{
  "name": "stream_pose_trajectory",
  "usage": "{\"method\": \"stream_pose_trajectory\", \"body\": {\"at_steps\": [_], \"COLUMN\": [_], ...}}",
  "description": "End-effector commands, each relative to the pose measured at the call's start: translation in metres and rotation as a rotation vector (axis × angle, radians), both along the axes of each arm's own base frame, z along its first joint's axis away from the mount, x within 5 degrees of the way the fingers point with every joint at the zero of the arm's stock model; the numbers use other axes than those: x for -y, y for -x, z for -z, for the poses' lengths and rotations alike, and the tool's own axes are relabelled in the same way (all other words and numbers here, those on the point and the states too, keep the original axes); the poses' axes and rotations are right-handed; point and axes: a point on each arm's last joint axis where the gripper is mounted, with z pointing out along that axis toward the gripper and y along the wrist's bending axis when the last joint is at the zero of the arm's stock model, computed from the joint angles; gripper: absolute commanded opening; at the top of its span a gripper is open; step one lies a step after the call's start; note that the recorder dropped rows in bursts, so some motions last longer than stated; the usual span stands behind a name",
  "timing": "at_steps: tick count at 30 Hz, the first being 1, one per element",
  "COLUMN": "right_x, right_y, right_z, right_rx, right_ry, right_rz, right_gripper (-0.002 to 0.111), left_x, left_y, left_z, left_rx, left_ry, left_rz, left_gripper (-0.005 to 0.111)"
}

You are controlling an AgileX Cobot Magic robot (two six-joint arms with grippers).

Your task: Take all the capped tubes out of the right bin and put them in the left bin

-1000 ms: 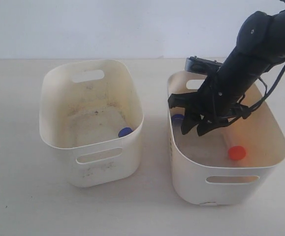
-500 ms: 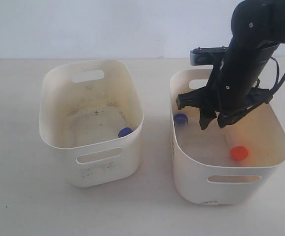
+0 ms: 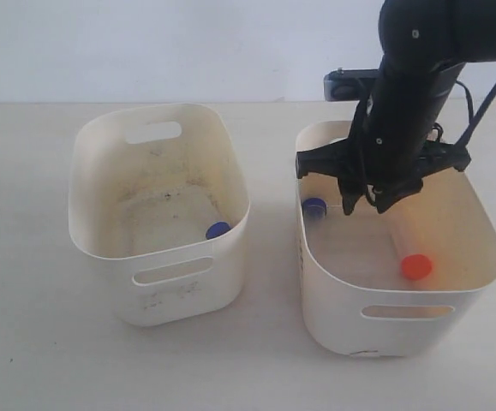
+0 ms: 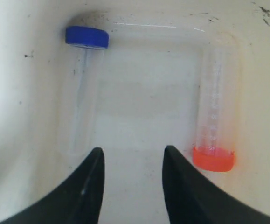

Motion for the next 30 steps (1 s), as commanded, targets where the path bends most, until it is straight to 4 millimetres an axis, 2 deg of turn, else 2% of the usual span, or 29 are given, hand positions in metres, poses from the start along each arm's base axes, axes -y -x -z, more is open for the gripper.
{"method": "stream_pose_trajectory", "body": {"at_steps": [1,4,9,19,21,25,26,30], "right_x": [-0.003,0.000,0.000,-0.001,-0.002,-0.003,-0.003,-0.004], "right_y": [0.001,0.003,0.004,0.006,0.005,0.003,0.003,0.000], "right_z": [-0.004,-0.004,-0.004,-0.003,-0.001,0.007,0.010,0.023], "right_rx": [0.044,0.049,0.041,0.018,0.019,-0.004,-0.013,-0.046], "right_ry": [0.105,0.179,0.171,0.170,0.171,0.180,0.180,0.196], "right_rz": [0.031,0.055,0.080,0.077,0.066,0.055,0.056,0.051], "right_gripper": [0.040,0.043,0.050,0.051,0.059,0.088,0.091,0.087], "left_x": [0.000,0.000,0.000,0.000,0.000,0.000,0.000,0.000], "left_y": [0.000,0.000,0.000,0.000,0.000,0.000,0.000,0.000], "left_z": [-0.001,-0.001,-0.001,-0.001,-0.001,-0.001,-0.001,-0.001], "left_rx": [0.005,0.005,0.005,0.005,0.005,0.005,0.005,0.005], "left_ry": [0.004,0.004,0.004,0.004,0.004,0.004,0.004,0.004], "left_rz": [0.003,0.003,0.003,0.003,0.003,0.003,0.003,0.003], "left_gripper": [0.004,0.004,0.004,0.004,0.004,0.004,0.004,0.004]}}
